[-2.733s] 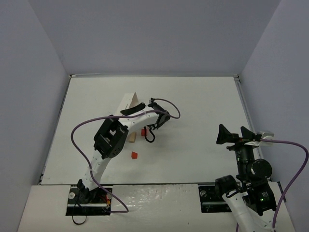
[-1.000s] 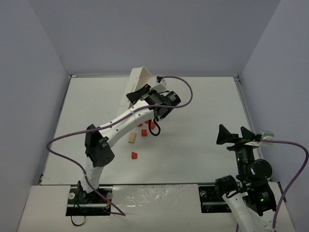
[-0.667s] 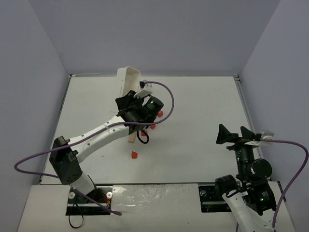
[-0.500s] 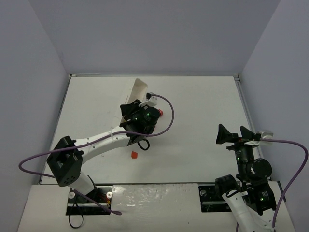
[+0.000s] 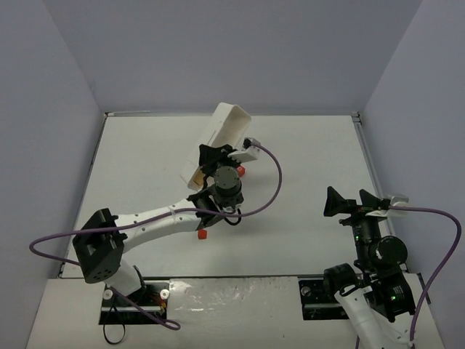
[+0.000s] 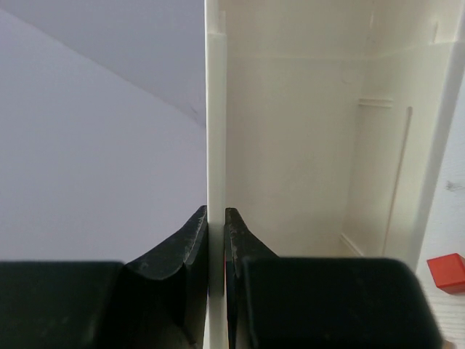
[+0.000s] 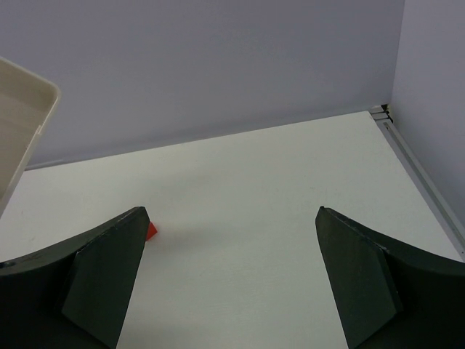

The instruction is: Build the wood block tower

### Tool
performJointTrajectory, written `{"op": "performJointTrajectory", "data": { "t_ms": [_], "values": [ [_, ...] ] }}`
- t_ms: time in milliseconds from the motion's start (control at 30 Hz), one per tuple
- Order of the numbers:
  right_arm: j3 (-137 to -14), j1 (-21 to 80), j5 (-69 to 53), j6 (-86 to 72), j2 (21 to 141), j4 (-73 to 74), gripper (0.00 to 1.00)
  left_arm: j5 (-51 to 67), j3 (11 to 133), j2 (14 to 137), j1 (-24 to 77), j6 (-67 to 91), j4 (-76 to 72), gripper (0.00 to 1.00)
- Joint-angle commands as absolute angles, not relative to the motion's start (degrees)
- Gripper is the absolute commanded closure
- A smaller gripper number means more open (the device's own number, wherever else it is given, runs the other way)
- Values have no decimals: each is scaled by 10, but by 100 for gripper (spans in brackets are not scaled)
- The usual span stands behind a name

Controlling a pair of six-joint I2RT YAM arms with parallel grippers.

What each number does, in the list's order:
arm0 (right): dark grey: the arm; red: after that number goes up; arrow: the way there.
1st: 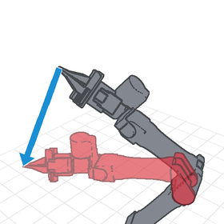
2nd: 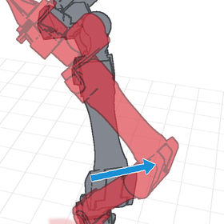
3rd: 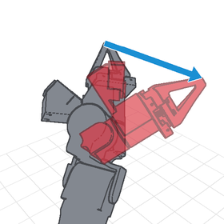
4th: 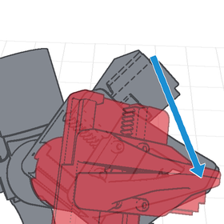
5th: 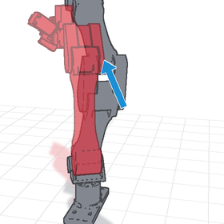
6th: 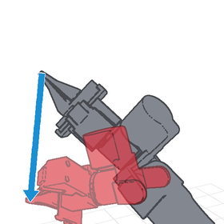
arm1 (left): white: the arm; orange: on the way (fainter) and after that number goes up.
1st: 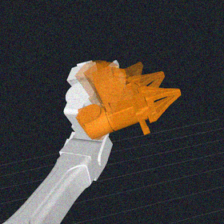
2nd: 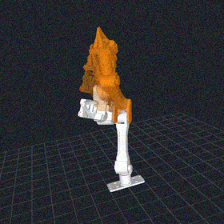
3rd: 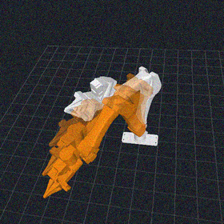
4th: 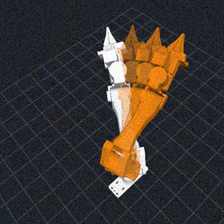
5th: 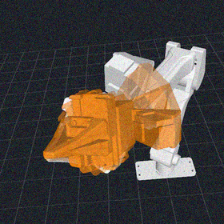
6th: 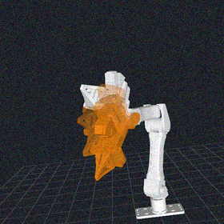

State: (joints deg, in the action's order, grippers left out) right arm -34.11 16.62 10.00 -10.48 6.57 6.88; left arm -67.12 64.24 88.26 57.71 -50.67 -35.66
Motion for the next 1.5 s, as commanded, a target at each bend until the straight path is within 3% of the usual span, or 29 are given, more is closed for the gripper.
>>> {"op": "performJointTrajectory", "data": {
  "t_ms": [0, 133, 467, 600, 633, 700, 733, 867, 1100, 1267, 1333, 1367, 1467],
  "values": [
    [-352, 171, 101, -106, 88, 23, 3, -688, 633, 947, 567, -703, -511, 100],
    [-353, 171, 101, -105, 88, 25, 3, -698, 624, 1042, 564, -867, -702, 100],
    [-352, 171, 99, -105, 92, 25, 3, -676, 731, 1085, 565, -973, -741, 100],
    [-354, 171, 97, -106, 93, 25, 3, -658, 776, 1082, 614, -1110, -850, 100],
    [-353, 171, 98, -106, 93, 24, 3, -655, 763, 1078, 614, -1088, -831, 100],
    [-352, 171, 101, -105, 92, 24, 3, -682, 722, 1071, 571, -921, -646, 100],
    [-352, 171, 100, -105, 91, 24, 3, -692, 713, 1076, 562, -907, -651, 100],
    [-352, 171, 101, -104, 86, 25, 3, -703, 713, 1111, 553, -968, -726, 100],
    [-353, 172, 101, -104, 84, 25, 3, -695, 756, 1122, 541, -967, -665, 100],
    [-356, 171, 93, -105, 89, 26, 3, -676, 847, 1114, 592, -1146, -803, 100],
    [-354, 171, 98, -105, 91, 26, 3, -693, 813, 1084, 579, -974, -624, 100],
    [-355, 171, 97, -105, 93, 26, 3, -699, 799, 1078, 548, -799, -439, 100],
    [-356, 172, 91, -103, 90, 27, 3, -719, 768, 1110, 517, -773, -436, 100]
  ]
}}
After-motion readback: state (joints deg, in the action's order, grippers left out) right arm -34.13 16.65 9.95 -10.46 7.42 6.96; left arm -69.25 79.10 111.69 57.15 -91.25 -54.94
